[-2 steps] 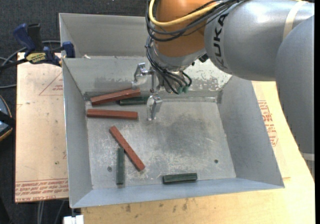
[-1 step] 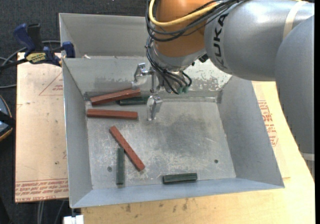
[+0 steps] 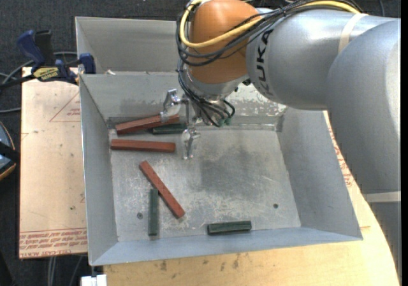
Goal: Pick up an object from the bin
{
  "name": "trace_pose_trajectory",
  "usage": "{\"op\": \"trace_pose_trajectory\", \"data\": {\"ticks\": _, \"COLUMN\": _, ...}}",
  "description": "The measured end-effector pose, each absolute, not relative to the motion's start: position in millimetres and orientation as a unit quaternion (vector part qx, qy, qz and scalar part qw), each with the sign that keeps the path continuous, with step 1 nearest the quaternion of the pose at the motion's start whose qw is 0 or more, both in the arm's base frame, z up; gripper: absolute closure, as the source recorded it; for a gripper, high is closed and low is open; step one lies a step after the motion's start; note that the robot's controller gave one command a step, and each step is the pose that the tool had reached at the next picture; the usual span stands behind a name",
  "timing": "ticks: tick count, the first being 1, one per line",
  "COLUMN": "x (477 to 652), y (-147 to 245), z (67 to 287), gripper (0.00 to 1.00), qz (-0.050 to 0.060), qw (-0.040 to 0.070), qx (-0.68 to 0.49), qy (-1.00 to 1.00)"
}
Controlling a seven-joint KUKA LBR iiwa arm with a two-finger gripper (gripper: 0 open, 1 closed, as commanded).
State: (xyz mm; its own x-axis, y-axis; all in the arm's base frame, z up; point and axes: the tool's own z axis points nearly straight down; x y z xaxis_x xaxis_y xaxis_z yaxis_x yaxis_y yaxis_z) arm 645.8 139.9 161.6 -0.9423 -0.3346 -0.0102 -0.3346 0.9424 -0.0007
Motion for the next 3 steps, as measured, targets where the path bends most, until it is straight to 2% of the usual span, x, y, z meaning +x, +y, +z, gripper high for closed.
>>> {"op": "trace_pose_trajectory", "data": {"ticks": 1, "x": 636.9, "y": 140.0, "z": 78.4, "gripper": 1.0, "qz": 0.002, "qw": 0.007, "qx": -0.134, "qy": 0.991}}
{"op": "trace_pose_trajectory", "data": {"ticks": 2, "x": 636.9, "y": 139.9, "z": 78.4, "gripper": 1.0, "qz": 0.002, "qw": 0.007, "qx": -0.134, "qy": 0.991}}
{"op": "trace_pose_trajectory", "data": {"ticks": 3, "x": 628.5, "y": 163.2, "z": 207.9, "gripper": 1.0, "qz": 0.001, "qw": 0.001, "qx": -0.337, "qy": 0.941}}
